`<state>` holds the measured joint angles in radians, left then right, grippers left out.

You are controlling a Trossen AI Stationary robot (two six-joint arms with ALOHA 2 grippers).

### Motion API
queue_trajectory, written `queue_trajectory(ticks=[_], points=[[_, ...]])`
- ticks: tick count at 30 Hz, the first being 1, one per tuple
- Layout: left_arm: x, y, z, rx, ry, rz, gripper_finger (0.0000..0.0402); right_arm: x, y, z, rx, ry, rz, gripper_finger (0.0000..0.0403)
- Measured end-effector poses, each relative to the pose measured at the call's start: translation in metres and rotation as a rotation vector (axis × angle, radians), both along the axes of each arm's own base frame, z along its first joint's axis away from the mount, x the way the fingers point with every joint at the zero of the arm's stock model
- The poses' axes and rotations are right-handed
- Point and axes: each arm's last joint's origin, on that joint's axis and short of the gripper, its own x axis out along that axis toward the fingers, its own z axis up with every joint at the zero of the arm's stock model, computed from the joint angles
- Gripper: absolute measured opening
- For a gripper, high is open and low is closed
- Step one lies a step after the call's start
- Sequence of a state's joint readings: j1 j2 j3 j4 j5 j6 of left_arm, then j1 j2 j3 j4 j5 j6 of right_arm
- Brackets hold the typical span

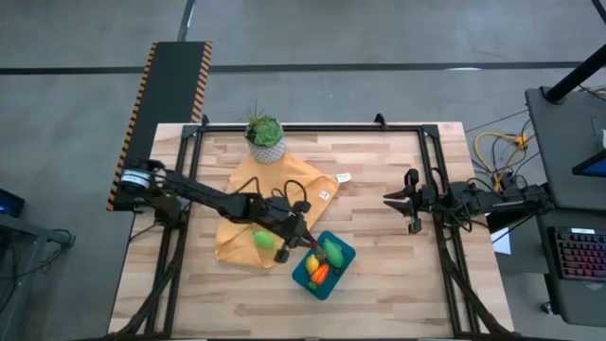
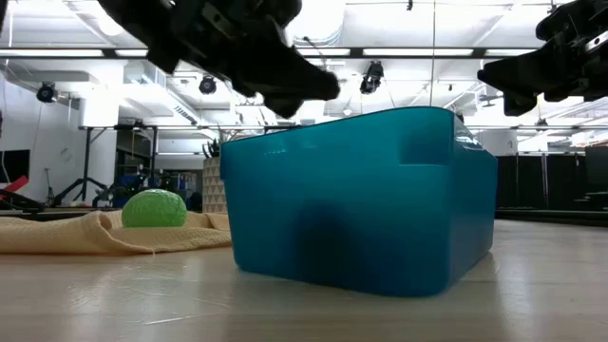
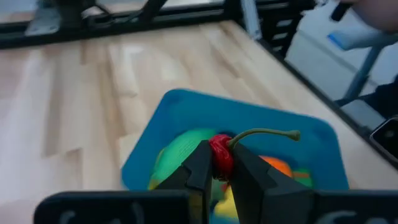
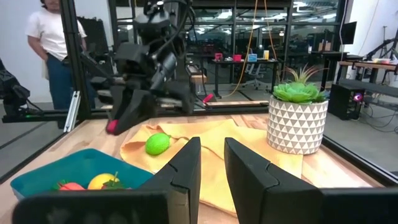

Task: Pick and placing Produce into tupperware
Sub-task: Put the red cherry into the blue bin

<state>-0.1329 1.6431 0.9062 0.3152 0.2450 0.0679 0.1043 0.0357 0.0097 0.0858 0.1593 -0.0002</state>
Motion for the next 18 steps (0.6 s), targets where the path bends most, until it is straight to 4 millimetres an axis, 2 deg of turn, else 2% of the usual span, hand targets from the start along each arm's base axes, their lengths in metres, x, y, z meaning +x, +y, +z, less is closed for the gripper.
queue_trajectory(ticks=[6, 14, 18], points=[[0.019, -0.006, -0.007, -0.063, -0.076, -0.112, 0.0024, 0.0, 0.0, 0.0, 0.0, -0.001, 0.0, 0.0063], [0.036, -0.008, -0.028, -0.06, -0.019, -0.112, 0.0027, 0.0, 0.0, 0.0, 0.0, -0.001, 0.0, 0.0063], [0.04, -0.009, -0.026, -0.061, -0.034, -0.113, 0.0037, 0.0, 0.0, 0.0, 0.0, 0.0, 0.0, 0.0063]])
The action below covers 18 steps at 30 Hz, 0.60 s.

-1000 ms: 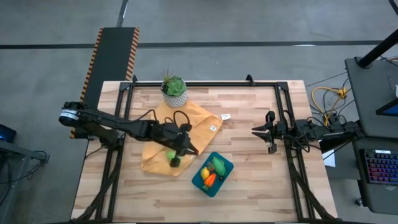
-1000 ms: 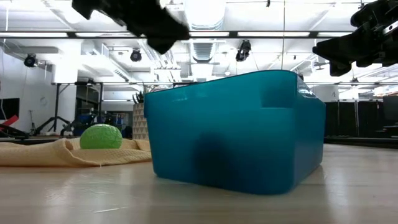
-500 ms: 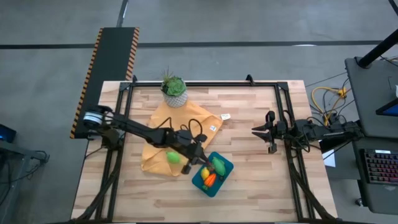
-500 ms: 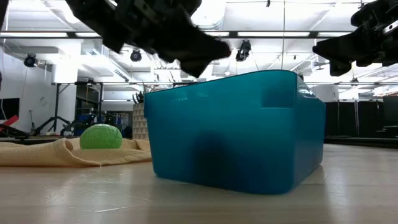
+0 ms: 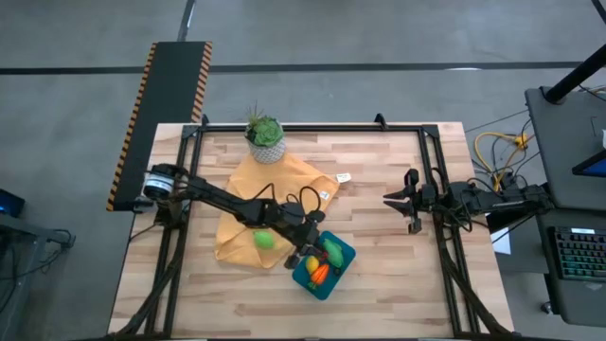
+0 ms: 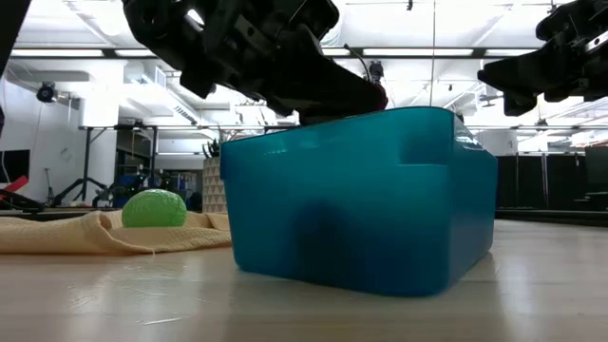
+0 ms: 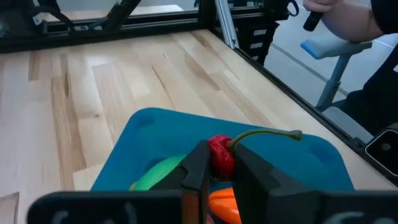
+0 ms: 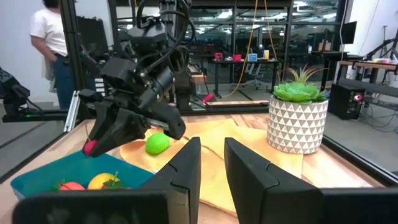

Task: Pick and placing Produce into tupperware
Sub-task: Put the red cherry into the blue bin, then put the green melon into the blue bin

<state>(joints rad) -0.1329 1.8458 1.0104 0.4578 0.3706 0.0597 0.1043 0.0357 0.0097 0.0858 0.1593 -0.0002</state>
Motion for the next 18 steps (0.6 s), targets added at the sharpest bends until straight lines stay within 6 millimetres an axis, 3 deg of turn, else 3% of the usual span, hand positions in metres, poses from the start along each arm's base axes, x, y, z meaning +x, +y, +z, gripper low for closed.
queue_trajectory(ticks=[18], points=[[-0.0007, 0.001, 0.0029, 0.003, -0.006, 0.012, 0.0084, 0.0, 0.0, 0.0, 0.0, 0.0, 0.0, 0.0063]])
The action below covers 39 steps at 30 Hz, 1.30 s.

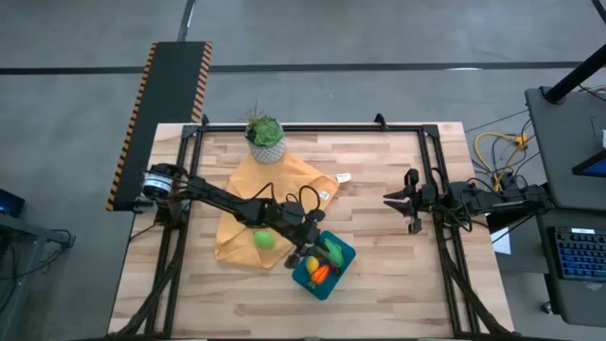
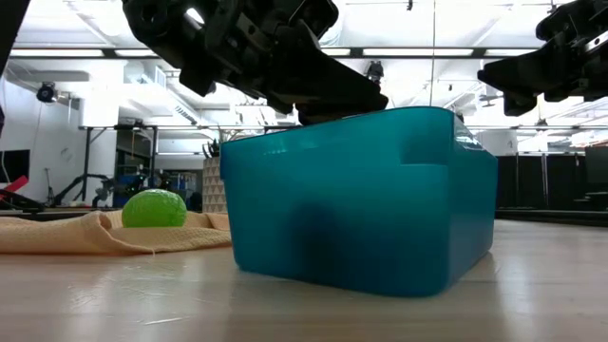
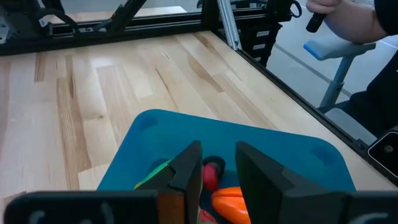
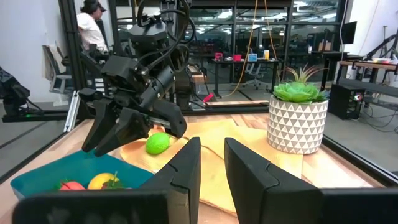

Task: Pick and placing Produce into tupperware
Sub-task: Put the green melon into the blue bin

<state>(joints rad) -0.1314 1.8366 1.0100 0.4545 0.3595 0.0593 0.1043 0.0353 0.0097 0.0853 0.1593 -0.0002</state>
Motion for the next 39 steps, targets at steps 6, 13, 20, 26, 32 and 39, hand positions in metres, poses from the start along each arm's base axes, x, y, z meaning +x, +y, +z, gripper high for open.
queue_trajectory(ticks=[6, 13, 20, 26, 32, 39], points=[[-0.001, 0.0, 0.001, 0.001, 0.008, 0.001, 0.0091, 0.0, 0.0, 0.0, 0.0, 0.0, 0.0, 0.0063], [-0.031, 0.006, 0.012, 0.069, 0.305, 0.05, 0.0092, 0.0, 0.0, 0.0, 0.0, 0.001, 0.0, 0.0063], [-0.079, 0.016, 0.041, 0.146, 0.554, 0.193, 0.0092, 0.0, 0.0, 0.0, 0.0, 0.001, 0.0, 0.0063], [-0.102, 0.019, 0.077, 0.099, 0.476, 0.225, 0.0095, 0.0, 0.0, 0.0, -0.001, 0.003, 0.0, 0.0063], [-0.114, 0.023, 0.088, 0.132, 0.455, 0.245, 0.0164, 0.0, 0.0, 0.0, 0.0, 0.003, 0.0, 0.0063], [-0.11, 0.021, 0.063, 0.278, 0.589, 0.274, 0.0296, 0.0, 0.0, 0.0, 0.0, 0.004, 0.0, 0.0063]])
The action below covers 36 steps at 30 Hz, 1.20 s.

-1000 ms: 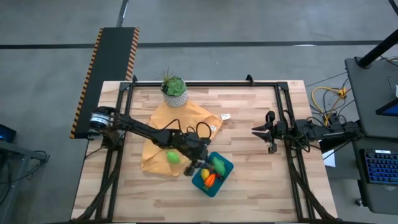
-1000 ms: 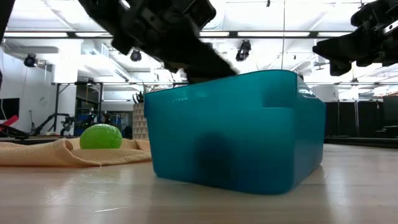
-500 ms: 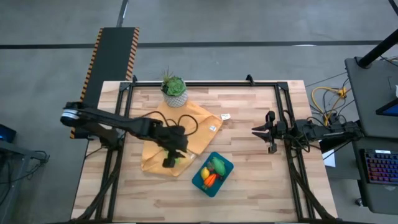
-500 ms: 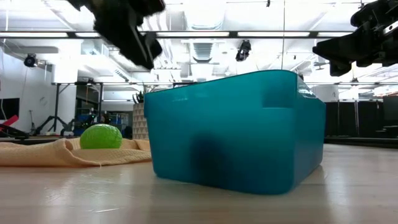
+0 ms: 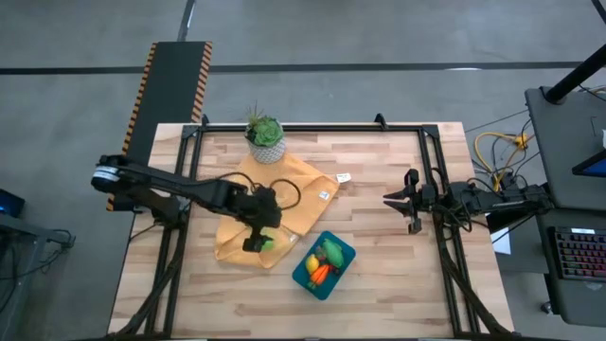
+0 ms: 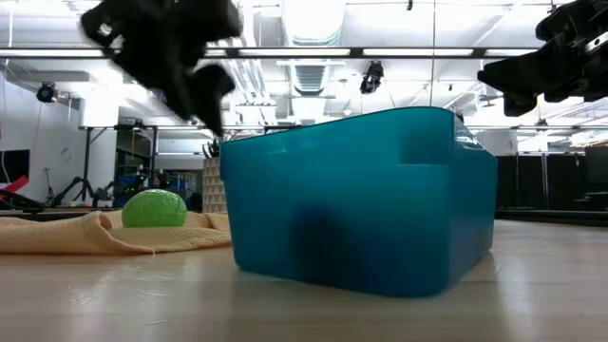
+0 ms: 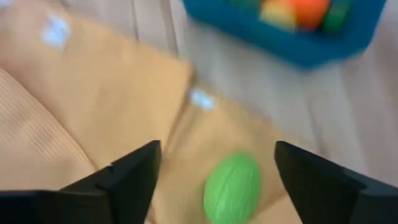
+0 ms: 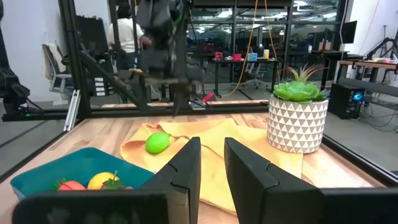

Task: Pick and placing Produce into tupperware
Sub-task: Put the green melon into the blue bin

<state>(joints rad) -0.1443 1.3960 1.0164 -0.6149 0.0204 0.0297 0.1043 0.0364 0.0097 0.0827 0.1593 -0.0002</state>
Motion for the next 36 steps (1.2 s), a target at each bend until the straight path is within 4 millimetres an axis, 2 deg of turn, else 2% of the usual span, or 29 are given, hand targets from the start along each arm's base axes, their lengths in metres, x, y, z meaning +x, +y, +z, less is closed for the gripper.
queue_trajectory(ticks=[2, 7, 18, 25, 36], points=[[0.0, -0.003, -0.013, -0.003, 0.101, -0.025, 0.0312, 0.0, 0.0, 0.0, 0.0, 0.002, 0.0, 0.0063], [0.0, -0.011, -0.043, 0.017, 0.315, -0.056, 0.0317, 0.0, 0.0, 0.0, 0.0, 0.003, 0.0, 0.0063], [0.01, -0.012, -0.073, 0.064, 0.417, -0.051, 0.0318, 0.0, 0.0, -0.001, -0.001, 0.01, 0.0, 0.0063], [0.015, -0.013, -0.081, 0.078, 0.424, -0.071, 0.0318, 0.001, 0.0, -0.001, -0.001, 0.012, 0.0, 0.0063], [0.019, -0.013, -0.078, 0.072, 0.363, -0.076, 0.0318, 0.001, 0.0, -0.001, -0.001, 0.014, 0.0, 0.0063]])
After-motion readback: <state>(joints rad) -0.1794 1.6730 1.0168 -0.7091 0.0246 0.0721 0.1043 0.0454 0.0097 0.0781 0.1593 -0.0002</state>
